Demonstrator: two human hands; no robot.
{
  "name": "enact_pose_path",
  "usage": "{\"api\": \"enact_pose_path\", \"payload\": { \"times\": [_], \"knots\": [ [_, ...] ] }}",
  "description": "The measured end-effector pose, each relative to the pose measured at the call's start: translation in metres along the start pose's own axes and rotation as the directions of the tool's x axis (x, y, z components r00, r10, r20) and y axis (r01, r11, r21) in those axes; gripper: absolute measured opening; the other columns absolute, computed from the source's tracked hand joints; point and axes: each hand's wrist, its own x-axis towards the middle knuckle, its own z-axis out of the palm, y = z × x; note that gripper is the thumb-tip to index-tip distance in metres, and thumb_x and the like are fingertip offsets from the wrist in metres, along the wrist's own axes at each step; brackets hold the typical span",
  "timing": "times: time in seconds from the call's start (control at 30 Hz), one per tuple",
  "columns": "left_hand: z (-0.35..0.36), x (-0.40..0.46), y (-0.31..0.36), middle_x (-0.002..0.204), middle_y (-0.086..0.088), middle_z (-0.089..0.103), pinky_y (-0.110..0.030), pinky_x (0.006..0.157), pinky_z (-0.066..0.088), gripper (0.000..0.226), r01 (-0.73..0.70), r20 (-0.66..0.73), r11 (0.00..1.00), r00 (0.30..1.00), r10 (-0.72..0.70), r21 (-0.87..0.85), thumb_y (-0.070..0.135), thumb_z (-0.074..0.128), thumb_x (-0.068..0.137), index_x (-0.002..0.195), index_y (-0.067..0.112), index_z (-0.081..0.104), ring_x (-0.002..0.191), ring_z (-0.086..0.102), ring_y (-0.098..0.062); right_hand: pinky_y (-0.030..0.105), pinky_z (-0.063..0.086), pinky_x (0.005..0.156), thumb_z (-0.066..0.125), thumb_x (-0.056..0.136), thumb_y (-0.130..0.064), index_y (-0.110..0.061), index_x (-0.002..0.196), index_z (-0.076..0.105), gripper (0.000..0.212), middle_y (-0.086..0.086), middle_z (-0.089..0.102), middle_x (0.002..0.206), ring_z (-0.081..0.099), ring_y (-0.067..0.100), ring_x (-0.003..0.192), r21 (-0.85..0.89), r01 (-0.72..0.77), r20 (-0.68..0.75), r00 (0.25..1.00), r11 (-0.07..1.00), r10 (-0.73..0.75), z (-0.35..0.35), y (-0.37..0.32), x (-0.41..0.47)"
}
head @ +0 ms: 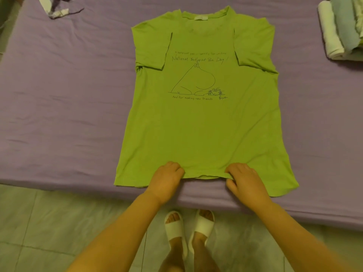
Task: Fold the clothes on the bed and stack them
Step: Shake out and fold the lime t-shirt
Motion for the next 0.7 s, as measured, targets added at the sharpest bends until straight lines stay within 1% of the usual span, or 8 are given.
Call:
{"api": "enact_pose_path", "payload": {
  "times": [0.1,0.2,0.23,0.3,0.4,0.57,0.63,0.7],
  "knots": [
    [-0.025,0.014,-0.016,0.072,-0.008,0.061,-0.029,0.046,0.045,0.029,0.094,0.004,0.990,0.996,-0.094,-0.106,0.015,0.039,0.070,0.084,0.013,0.065,0.062,0.062,-0.030,0.036,0.049,0.064,0.048,0.080,-0.022,-0.009,0.094,0.064,0.025,0.011,0.066,0.088,0.063,0.033,0.079,0.044,-0.080,-0.028,0.996,0.996,0.081,-0.022,0.004,0.022],
    [-0.055,0.036,-0.028,0.099,-0.012,0.067,-0.034,0.071,0.044,0.021,0.280,0.005,0.908,0.956,-0.293,-0.313,0.014,0.052,0.091,0.108,0.011,0.064,0.092,0.061,-0.032,0.036,0.043,0.080,0.054,0.092,-0.013,-0.007,0.113,0.061,0.023,0.014,0.064,0.110,0.060,0.033,0.101,0.185,-0.190,-0.017,0.980,0.964,0.196,-0.042,0.010,0.055],
    [-0.064,0.047,-0.033,0.098,-0.011,0.067,-0.033,0.071,0.039,0.018,0.329,0.024,0.862,0.938,-0.346,-0.385,0.021,0.056,0.093,0.107,0.012,0.065,0.093,0.060,-0.031,0.034,0.041,0.082,0.054,0.094,-0.013,-0.007,0.114,0.062,0.023,0.014,0.064,0.112,0.059,0.032,0.103,0.238,-0.197,-0.011,0.979,0.951,0.206,-0.048,0.012,0.068],
    [-0.081,0.069,-0.043,0.075,-0.005,0.062,-0.033,0.064,0.033,0.016,0.354,0.037,0.788,0.920,-0.390,-0.504,0.031,0.059,0.093,0.088,0.016,0.066,0.079,0.057,-0.028,0.030,0.039,0.081,0.055,0.094,-0.016,-0.008,0.111,0.063,0.021,0.011,0.066,0.110,0.060,0.029,0.102,0.330,-0.212,0.005,0.975,0.920,0.223,-0.064,0.015,0.095],
    [-0.101,0.107,-0.062,0.054,0.005,0.041,-0.032,0.057,0.028,0.034,0.328,0.003,0.702,0.907,-0.421,-0.632,0.036,0.061,0.091,0.063,0.020,0.050,0.059,0.041,-0.015,0.028,0.040,0.081,0.059,0.092,-0.020,-0.010,0.107,0.065,0.019,0.006,0.068,0.106,0.061,0.024,0.099,0.427,-0.254,0.014,0.961,0.868,0.275,-0.087,0.020,0.135],
    [-0.132,0.170,-0.103,0.049,0.006,0.036,-0.020,0.050,0.025,0.039,0.294,-0.018,0.610,0.892,-0.452,-0.736,0.034,0.064,0.089,0.056,0.019,0.049,0.049,0.037,-0.005,0.017,0.038,0.072,0.074,0.080,-0.028,-0.025,0.092,0.064,0.016,-0.005,0.065,0.091,0.058,0.011,0.087,0.537,-0.291,0.034,0.945,0.792,0.324,-0.123,0.032,0.197],
    [-0.141,0.195,-0.123,0.051,0.006,0.036,-0.023,0.050,0.024,0.039,0.290,-0.015,0.594,0.891,-0.454,-0.750,0.036,0.066,0.087,0.057,0.019,0.049,0.050,0.033,-0.006,0.018,0.039,0.075,0.078,0.075,-0.028,-0.030,0.094,0.061,0.025,-0.010,0.064,0.093,0.057,0.006,0.088,0.524,-0.296,0.074,0.950,0.799,0.303,-0.134,0.040,0.223],
    [-0.149,0.220,-0.142,0.055,0.006,0.045,-0.026,0.054,0.029,0.030,0.296,-0.005,0.582,0.889,-0.459,-0.758,0.036,0.067,0.086,0.065,0.016,0.060,0.053,0.038,-0.007,0.015,0.041,0.077,0.077,0.077,-0.028,-0.030,0.096,0.061,0.025,-0.010,0.064,0.095,0.059,0.009,0.091,0.494,-0.262,0.059,0.962,0.829,0.268,-0.142,0.047,0.249]
  ]
}}
